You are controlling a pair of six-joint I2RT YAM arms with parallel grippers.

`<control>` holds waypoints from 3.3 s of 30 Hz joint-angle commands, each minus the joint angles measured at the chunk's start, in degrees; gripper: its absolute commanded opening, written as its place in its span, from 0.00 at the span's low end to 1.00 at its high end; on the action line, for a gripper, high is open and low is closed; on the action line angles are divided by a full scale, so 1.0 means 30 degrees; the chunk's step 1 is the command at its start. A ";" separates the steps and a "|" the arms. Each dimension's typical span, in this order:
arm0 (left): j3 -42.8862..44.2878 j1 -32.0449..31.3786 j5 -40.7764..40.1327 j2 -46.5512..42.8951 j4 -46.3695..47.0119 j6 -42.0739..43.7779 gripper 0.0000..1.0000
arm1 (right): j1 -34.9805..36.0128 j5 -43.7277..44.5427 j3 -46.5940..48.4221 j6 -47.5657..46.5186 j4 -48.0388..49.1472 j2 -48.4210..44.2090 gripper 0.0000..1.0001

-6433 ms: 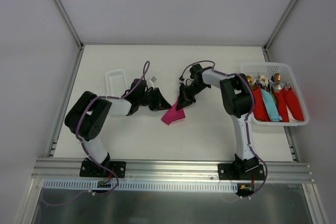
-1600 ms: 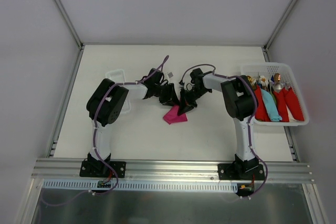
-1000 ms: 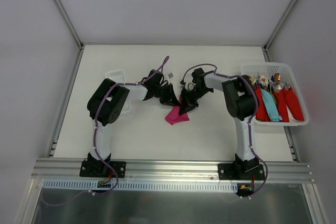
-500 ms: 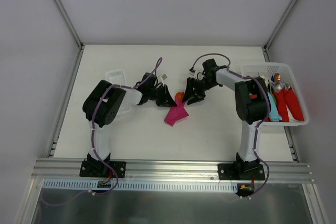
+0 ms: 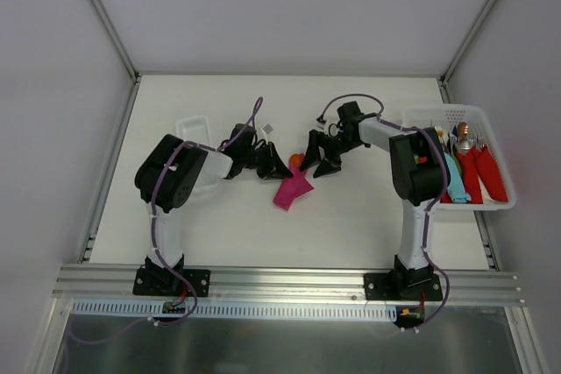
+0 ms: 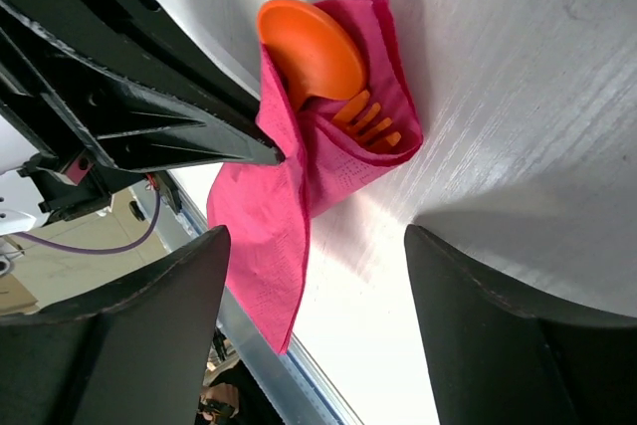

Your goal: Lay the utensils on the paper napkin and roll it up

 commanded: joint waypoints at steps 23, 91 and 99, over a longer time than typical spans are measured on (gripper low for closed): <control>-0.0252 0.0264 0.0711 0.0343 0.1261 -0.0966 0.00 | 0.0095 -0.1668 -0.1745 0.2021 0.2046 0.0339 0.67; -0.0254 -0.2195 -0.3389 -0.1941 -0.7349 0.2930 0.62 | 0.1824 0.3781 -0.2038 0.3427 0.2339 0.0338 0.00; 0.1856 -0.3398 -0.4621 0.0344 -1.0164 0.2494 0.41 | 0.1765 0.3546 -0.1979 0.3485 0.2339 0.0397 0.00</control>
